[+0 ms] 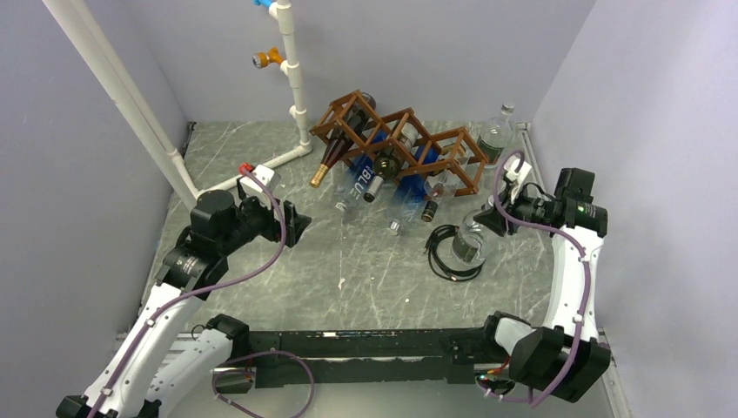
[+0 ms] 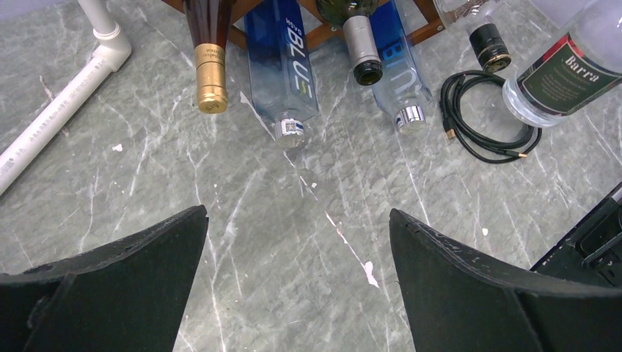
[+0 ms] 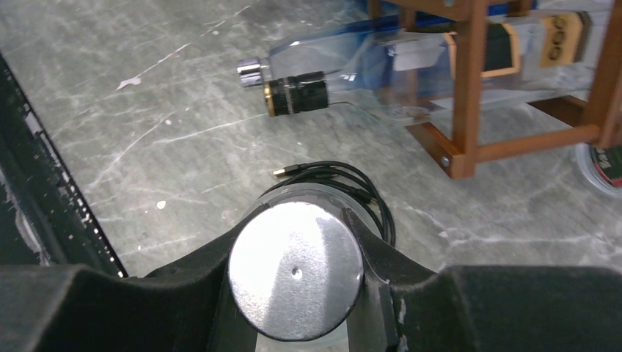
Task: Take the wine bottle off the wine rack
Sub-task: Place the wine bottle at the center of the board.
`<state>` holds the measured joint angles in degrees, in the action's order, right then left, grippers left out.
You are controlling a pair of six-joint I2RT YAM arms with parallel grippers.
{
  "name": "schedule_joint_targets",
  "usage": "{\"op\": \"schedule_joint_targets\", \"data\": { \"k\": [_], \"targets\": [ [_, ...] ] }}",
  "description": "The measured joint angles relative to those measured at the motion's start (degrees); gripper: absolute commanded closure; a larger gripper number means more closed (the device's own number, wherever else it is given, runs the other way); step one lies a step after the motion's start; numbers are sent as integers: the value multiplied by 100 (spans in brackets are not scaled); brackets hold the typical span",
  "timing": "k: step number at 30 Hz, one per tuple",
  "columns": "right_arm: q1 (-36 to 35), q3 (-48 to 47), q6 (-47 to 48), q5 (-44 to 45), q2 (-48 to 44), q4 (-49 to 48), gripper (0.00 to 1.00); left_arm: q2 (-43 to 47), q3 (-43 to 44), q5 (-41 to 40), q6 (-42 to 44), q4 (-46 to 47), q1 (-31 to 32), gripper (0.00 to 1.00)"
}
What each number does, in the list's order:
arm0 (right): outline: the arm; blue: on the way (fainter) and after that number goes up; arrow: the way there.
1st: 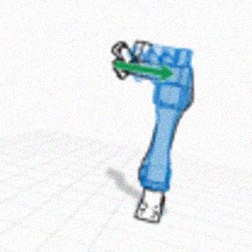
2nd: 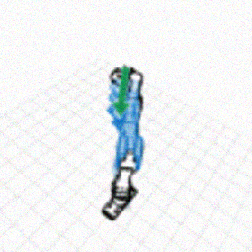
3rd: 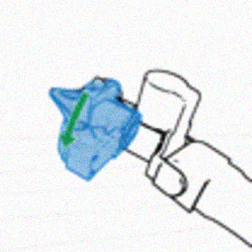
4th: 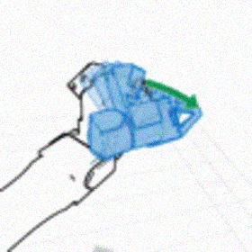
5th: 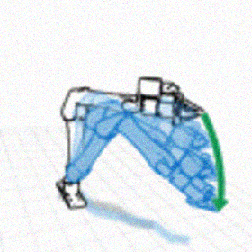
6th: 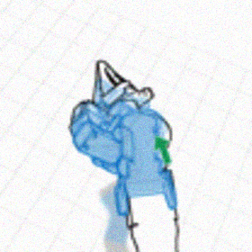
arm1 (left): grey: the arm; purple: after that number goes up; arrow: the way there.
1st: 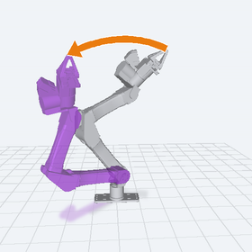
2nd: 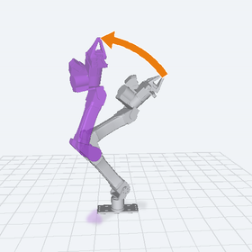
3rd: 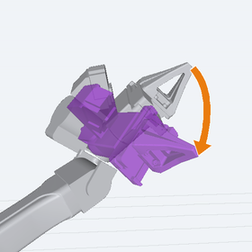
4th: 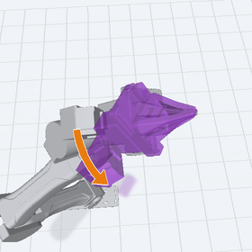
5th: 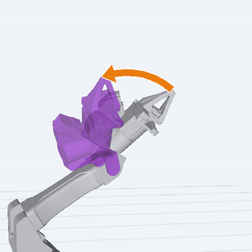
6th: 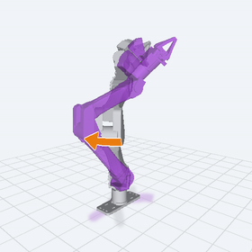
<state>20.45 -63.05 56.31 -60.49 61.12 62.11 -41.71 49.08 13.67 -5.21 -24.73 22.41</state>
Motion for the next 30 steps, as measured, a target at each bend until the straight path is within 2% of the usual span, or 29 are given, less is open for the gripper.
{"op": "schedule_joint_targets", "data": {
  "k": [14,30],
  "targets": [
    [494,9,-1554,398,94,-1569,100,37,-26,96,-13,2,-85,1],
    [553,195,-2883,1541,726,-3412,100,140,-103,466,-66,52,-356,0]
  ]
}}
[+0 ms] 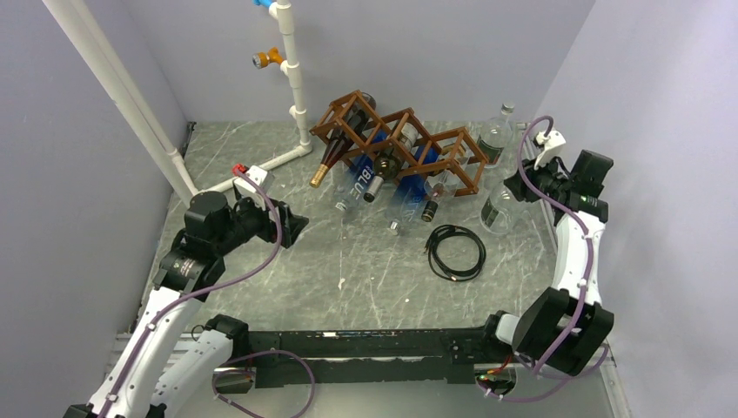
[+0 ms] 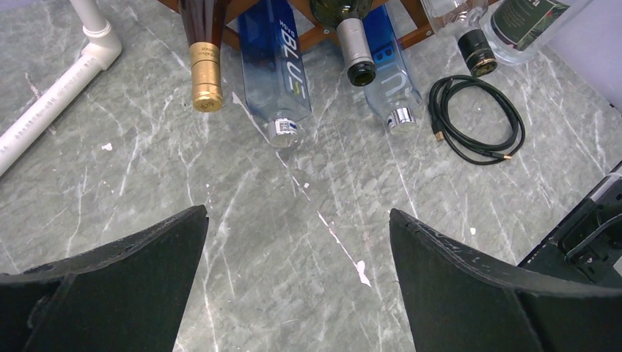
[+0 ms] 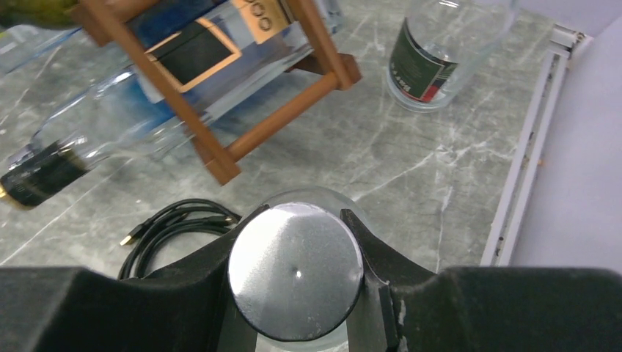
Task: Take the wine bottle off the wine rack
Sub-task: Place the wine bottle at the center of the board.
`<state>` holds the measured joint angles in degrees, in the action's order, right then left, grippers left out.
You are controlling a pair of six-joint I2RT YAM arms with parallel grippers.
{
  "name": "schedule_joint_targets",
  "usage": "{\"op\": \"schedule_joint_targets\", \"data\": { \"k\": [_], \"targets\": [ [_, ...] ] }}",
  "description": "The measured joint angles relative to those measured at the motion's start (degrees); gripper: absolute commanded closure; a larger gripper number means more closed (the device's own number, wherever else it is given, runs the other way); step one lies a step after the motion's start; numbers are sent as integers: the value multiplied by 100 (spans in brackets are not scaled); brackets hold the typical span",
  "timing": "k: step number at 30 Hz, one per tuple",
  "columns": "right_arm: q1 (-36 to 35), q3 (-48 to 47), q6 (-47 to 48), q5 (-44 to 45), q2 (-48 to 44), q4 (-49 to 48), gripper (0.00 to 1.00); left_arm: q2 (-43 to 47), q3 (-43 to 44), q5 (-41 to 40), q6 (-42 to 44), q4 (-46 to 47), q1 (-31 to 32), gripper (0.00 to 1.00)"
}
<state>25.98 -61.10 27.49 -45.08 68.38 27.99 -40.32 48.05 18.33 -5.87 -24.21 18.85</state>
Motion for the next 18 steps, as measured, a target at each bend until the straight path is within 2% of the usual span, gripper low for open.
{"op": "schedule_joint_targets", "data": {
  "k": [7,13,18],
  "targets": [
    [4,-39,-302,426,699,-623,100,-2,-11,210,-101,74,-155,1],
    [4,-463,-444,728,1530,-848,100,-9,-20,345,-131,120,-262,0],
    [9,-721,-649,927,1880,-1198,100,-55,-24,435,-149,142,-341,0]
  ]
}}
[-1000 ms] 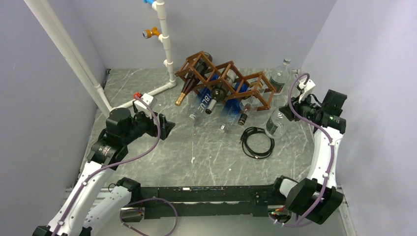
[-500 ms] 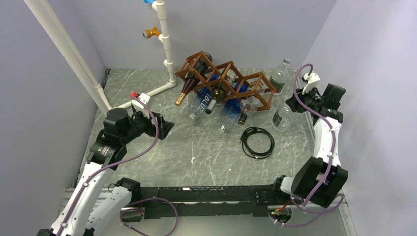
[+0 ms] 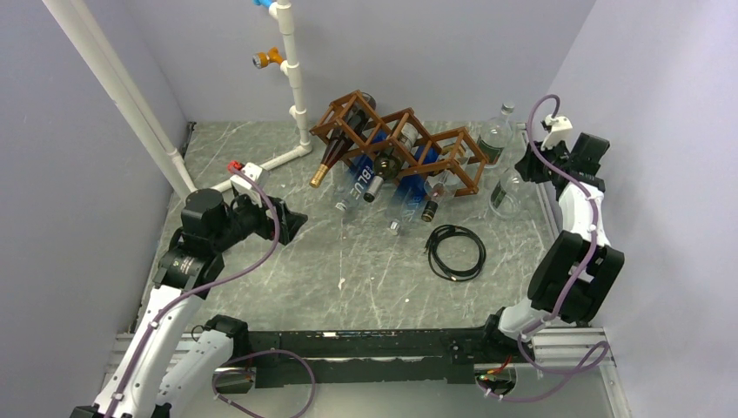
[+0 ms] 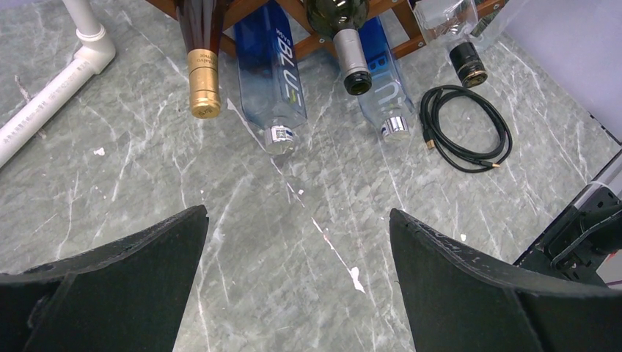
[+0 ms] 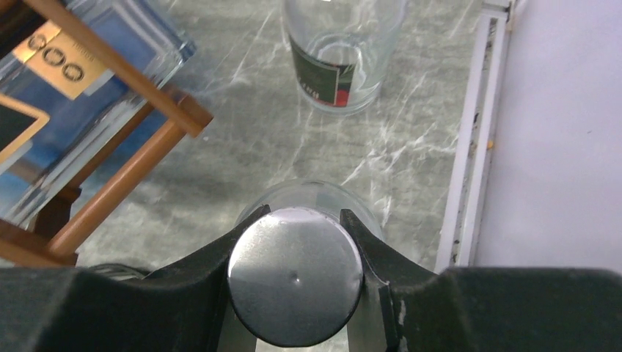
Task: Take the wine bottle off the wine rack
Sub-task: Place the wine bottle at the center of the board.
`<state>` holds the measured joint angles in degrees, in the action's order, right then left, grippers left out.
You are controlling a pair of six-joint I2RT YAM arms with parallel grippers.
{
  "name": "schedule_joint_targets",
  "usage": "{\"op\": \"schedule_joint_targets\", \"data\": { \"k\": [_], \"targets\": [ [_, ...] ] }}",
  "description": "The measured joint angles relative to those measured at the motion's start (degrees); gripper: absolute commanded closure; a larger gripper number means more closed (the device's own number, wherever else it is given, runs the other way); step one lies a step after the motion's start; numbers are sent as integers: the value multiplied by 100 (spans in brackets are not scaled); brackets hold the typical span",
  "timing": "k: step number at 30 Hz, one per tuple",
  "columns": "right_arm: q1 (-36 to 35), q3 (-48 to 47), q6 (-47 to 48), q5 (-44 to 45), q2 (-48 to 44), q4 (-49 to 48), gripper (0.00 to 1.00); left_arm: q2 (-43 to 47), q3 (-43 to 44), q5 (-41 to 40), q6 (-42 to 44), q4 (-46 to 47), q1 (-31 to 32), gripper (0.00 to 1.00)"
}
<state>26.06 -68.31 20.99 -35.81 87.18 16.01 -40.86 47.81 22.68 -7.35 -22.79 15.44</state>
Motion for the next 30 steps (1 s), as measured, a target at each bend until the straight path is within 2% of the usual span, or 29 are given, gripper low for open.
{"op": "schedule_joint_targets", "data": {
  "k": [10,30],
  "targets": [
    [-168,-254,-520,402,442,-796,100,-37,-35,149,-83,92,-116,1],
    [-476,-1093,-861,885,1377,-1093,100,-103,-61,262,-111,111,-240,0]
  ]
}}
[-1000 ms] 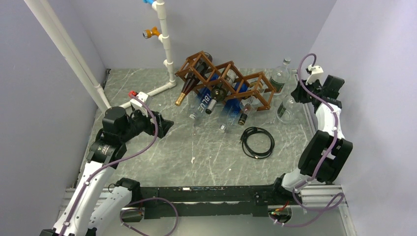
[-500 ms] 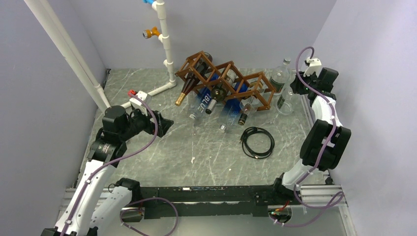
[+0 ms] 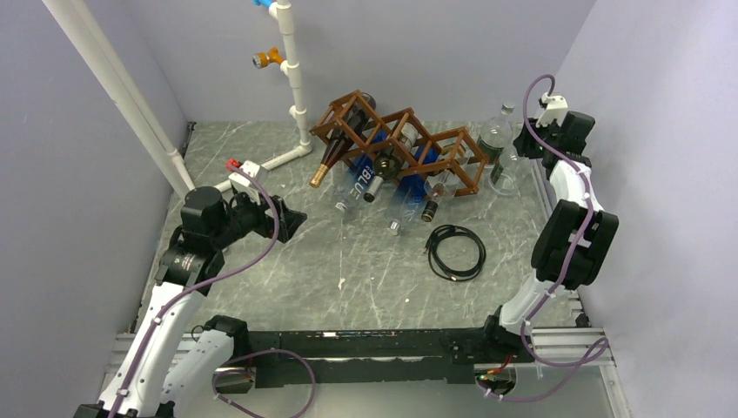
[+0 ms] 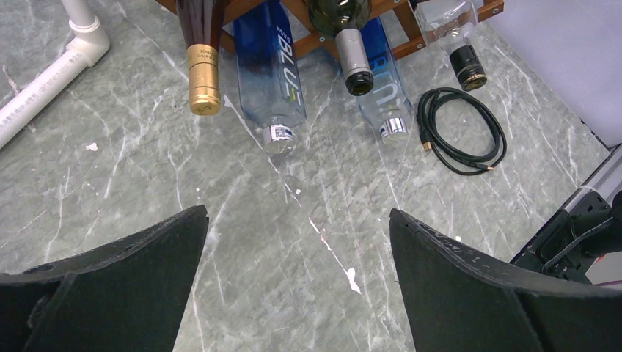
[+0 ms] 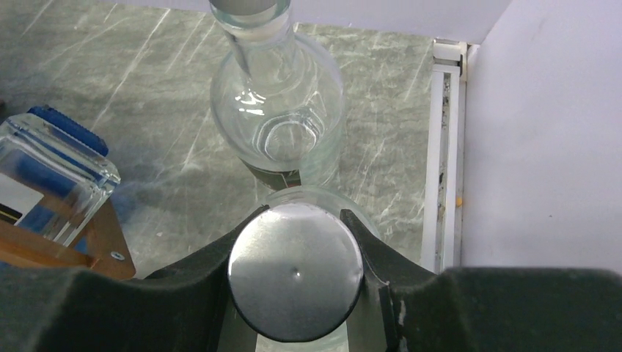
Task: Take the wine bottle off the wine rack
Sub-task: Place the wine bottle at the center of the board.
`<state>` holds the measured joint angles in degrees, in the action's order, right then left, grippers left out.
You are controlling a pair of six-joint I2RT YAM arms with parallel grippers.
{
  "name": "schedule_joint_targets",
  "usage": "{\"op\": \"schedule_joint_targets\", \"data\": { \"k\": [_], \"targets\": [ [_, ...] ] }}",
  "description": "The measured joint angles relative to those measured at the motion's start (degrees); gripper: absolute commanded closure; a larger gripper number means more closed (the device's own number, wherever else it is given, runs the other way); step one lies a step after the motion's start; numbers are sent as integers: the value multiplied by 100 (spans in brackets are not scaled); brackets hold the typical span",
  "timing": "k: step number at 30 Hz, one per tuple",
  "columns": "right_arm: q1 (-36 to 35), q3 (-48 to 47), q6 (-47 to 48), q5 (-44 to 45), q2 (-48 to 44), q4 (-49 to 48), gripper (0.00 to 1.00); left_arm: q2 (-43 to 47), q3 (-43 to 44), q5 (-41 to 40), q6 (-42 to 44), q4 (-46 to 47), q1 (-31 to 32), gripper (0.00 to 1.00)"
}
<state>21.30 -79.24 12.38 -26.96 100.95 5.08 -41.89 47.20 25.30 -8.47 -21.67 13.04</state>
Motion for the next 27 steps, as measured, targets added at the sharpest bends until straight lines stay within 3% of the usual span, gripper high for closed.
{"op": "schedule_joint_targets", "data": {
  "k": [27],
  "targets": [
    [-131,-595,-70,92,595,-122,100,-48,-7,39,-24,2,-59,0]
  ]
}}
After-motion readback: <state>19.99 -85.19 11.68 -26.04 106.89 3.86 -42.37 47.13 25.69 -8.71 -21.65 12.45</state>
